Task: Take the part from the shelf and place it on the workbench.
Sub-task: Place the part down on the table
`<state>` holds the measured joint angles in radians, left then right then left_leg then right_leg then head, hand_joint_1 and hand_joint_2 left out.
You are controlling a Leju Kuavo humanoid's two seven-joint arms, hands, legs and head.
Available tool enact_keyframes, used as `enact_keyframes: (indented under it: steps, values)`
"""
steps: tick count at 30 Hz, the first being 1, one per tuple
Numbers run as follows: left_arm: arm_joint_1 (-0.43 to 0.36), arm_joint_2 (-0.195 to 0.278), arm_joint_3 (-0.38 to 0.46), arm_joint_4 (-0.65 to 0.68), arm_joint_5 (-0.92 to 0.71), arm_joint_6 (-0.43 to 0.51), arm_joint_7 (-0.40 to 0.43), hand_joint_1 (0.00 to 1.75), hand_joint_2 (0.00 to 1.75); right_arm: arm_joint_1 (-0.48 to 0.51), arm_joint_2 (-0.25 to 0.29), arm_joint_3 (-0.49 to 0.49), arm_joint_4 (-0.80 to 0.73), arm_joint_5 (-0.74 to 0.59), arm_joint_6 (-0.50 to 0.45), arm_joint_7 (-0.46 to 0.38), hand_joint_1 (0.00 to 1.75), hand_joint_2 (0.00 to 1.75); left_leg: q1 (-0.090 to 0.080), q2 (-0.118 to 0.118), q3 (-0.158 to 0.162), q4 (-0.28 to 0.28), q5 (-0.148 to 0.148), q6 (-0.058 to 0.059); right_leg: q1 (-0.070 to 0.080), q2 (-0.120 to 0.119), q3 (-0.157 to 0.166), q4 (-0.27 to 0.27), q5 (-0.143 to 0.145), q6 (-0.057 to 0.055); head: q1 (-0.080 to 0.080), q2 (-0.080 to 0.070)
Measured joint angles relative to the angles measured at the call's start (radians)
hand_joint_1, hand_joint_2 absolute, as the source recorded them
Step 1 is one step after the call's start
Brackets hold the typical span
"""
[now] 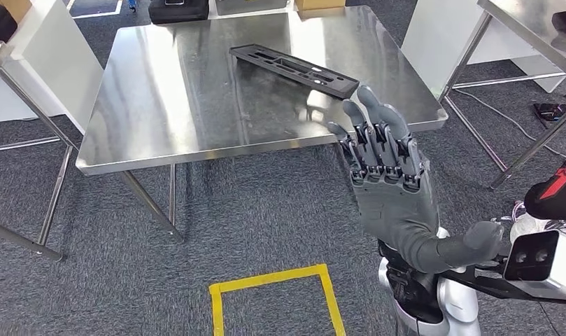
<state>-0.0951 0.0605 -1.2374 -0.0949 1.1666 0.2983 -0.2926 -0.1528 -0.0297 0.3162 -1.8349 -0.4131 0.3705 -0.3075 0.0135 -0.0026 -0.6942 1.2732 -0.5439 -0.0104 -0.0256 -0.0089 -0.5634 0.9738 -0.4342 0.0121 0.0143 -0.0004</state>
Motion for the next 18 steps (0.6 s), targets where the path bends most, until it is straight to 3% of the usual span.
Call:
enact_keyframes:
  steps: [2, 4, 6, 8, 9, 10, 12, 13, 14, 15, 16, 17, 18]
  values:
    - [-0.001, 0.0, -0.001, 0.0, 0.0, 0.0, 0.0, 0.0, 0.0, 0.0, 0.0, 0.0, 0.0, 0.0, 0.0, 0.0, 0.0, 0.0, 0.01, 0.0, 0.086, -0.094, 0.046, -0.008, -0.005, 0.0, -0.032, 0.014, 0.015, 0.013, 0.0, 0.0]
    - [-0.004, 0.001, -0.002, -0.002, 0.0, 0.0, -0.001, 0.0, 0.0, -0.001, 0.0, 0.0, -0.001, 0.0, 0.001, 0.0, 0.0, 0.0, 0.009, -0.005, 0.177, -0.225, 0.038, -0.007, -0.005, 0.0, -0.054, 0.026, 0.029, 0.029, 0.0, 0.0]
    - [-0.006, 0.002, -0.002, -0.003, 0.002, 0.0, -0.004, 0.0, 0.0, -0.003, 0.0, 0.0, -0.001, 0.0, 0.003, 0.0, 0.0, 0.0, -0.001, -0.009, 0.206, -0.279, 0.02, 0.006, -0.004, -0.002, -0.062, 0.026, 0.046, 0.046, 0.002, 0.0]
    - [-0.005, 0.003, -0.002, -0.003, 0.004, 0.001, -0.006, 0.0, 0.0, -0.002, -0.001, 0.0, 0.0, 0.0, 0.005, 0.001, 0.0, 0.0, -0.004, -0.006, 0.189, -0.282, 0.036, 0.03, -0.004, -0.003, -0.072, 0.029, 0.051, 0.058, 0.003, 0.0]
    - [-0.005, 0.004, -0.002, -0.002, 0.004, 0.002, -0.006, 0.0, 0.0, -0.002, -0.001, 0.001, 0.0, 0.0, 0.005, 0.001, 0.0, 0.0, -0.005, -0.002, 0.178, -0.283, 0.048, 0.043, -0.004, -0.002, -0.084, 0.045, 0.032, 0.057, 0.005, 0.0]
    - [-0.005, 0.004, -0.002, -0.002, 0.005, 0.002, -0.007, 0.0, 0.0, -0.002, -0.002, 0.001, 0.0, 0.001, 0.005, 0.002, 0.0, 0.0, -0.004, 0.001, 0.165, -0.285, 0.061, 0.055, -0.004, -0.001, -0.1, 0.081, -0.003, 0.051, 0.006, 0.0]
    - [-0.006, 0.004, -0.002, -0.003, 0.005, 0.003, -0.008, 0.0, 0.0, -0.002, -0.003, 0.001, 0.001, 0.001, 0.004, 0.002, 0.0, 0.0, -0.007, 0.006, 0.137, -0.285, 0.086, 0.066, -0.003, 0.002, -0.137, 0.21, -0.095, 0.036, 0.009, 0.0]
    - [-0.006, 0.003, -0.002, -0.003, 0.005, 0.002, -0.008, 0.0, 0.0, -0.001, -0.004, 0.001, 0.001, 0.002, 0.002, 0.002, 0.0, 0.0, -0.008, 0.008, 0.121, -0.284, 0.099, 0.067, -0.002, 0.003, -0.148, 0.277, -0.125, 0.037, 0.009, 0.0]
    - [-0.006, 0.003, -0.002, -0.003, 0.005, 0.002, -0.009, 0.0, 0.0, -0.001, -0.005, 0.001, 0.001, 0.004, 0.0, 0.002, 0.0, 0.0, -0.01, 0.009, 0.104, -0.284, 0.112, 0.067, -0.001, 0.005, -0.147, 0.322, -0.135, 0.044, 0.009, 0.0]
    - [-0.006, 0.003, -0.002, -0.003, 0.005, 0.002, -0.009, 0.0, 0.0, -0.001, -0.005, 0.001, 0.001, 0.005, -0.001, 0.002, 0.0, 0.0, -0.012, 0.011, 0.088, -0.283, 0.124, 0.066, -0.001, 0.005, -0.13, 0.334, -0.125, 0.054, 0.009, 0.0]
    - [-0.006, 0.003, -0.002, -0.003, 0.005, 0.002, -0.009, 0.0, 0.0, -0.001, -0.006, 0.001, 0.001, 0.006, -0.002, 0.002, 0.0, 0.0, -0.012, 0.011, 0.073, -0.283, 0.137, 0.064, 0.0, 0.005, -0.095, 0.308, -0.104, 0.063, 0.009, 0.0]
    - [-0.006, 0.003, -0.002, -0.003, 0.005, 0.002, -0.009, 0.0, 0.0, -0.001, -0.006, 0.001, 0.002, 0.006, -0.003, 0.002, 0.0, 0.0, -0.013, 0.011, 0.06, -0.283, 0.148, 0.061, 0.0, 0.005, -0.043, 0.25, -0.084, 0.069, 0.009, 0.0]
    - [-0.007, 0.003, -0.002, -0.003, 0.005, 0.002, -0.009, 0.0, 0.0, -0.002, -0.006, 0.001, 0.001, 0.007, -0.003, 0.002, 0.0, 0.0, -0.014, 0.01, 0.05, -0.282, 0.16, 0.057, 0.002, 0.005, 0.021, 0.166, -0.081, 0.067, 0.009, 0.0]
